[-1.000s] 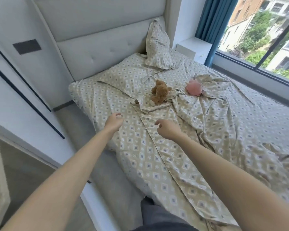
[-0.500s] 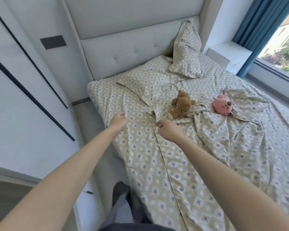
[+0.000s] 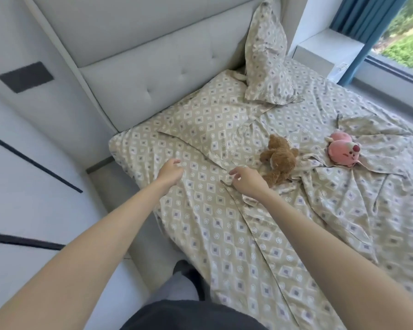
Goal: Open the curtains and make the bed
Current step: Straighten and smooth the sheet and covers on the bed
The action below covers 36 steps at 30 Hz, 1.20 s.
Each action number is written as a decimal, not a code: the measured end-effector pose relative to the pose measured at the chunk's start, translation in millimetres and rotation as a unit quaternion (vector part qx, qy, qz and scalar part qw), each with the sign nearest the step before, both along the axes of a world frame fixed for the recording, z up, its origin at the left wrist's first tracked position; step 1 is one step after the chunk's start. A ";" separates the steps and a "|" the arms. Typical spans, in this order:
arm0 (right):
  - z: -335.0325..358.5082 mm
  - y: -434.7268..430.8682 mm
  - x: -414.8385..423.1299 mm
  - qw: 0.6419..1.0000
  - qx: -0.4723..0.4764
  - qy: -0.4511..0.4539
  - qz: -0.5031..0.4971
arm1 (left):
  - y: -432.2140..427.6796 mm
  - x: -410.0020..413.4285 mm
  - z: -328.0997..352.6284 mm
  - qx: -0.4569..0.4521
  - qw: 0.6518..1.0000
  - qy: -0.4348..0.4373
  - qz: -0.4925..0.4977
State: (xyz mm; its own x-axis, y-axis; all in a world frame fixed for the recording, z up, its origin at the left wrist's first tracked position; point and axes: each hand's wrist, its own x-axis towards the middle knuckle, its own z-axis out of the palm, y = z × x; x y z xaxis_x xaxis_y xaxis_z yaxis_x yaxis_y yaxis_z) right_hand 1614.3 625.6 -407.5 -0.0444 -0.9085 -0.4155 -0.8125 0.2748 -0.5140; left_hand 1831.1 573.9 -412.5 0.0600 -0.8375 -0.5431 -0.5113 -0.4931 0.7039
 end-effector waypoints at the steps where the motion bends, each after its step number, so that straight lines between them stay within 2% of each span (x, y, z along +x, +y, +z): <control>1: -0.6 -16.6 7.7 1.000 0.006 -0.001 -0.014 | -16.6 7.8 -0.5 0.006 1.000 -0.001 -0.011; 6: -11.2 -72.1 41.3 0.998 0.047 -0.005 -0.041 | -67.9 41.1 -7.1 0.021 0.999 -0.009 -0.040; 12: -37.1 -113.6 74.5 0.997 0.074 -0.014 -0.020 | -105.9 82.1 -29.3 0.035 0.997 -0.055 -0.051; 21: -61.8 -153.0 88.8 0.995 0.093 -0.016 -0.016 | -155.2 100.6 -51.8 0.020 0.983 -0.100 -0.153; 30: -86.0 -205.5 91.1 0.979 0.134 0.017 -0.155 | -266.5 81.5 -81.1 0.042 0.954 -0.093 -0.281; 36: -88.5 -232.3 122.3 0.937 0.145 -0.018 -0.316 | -340.2 72.8 -85.4 0.052 0.900 -0.091 -0.424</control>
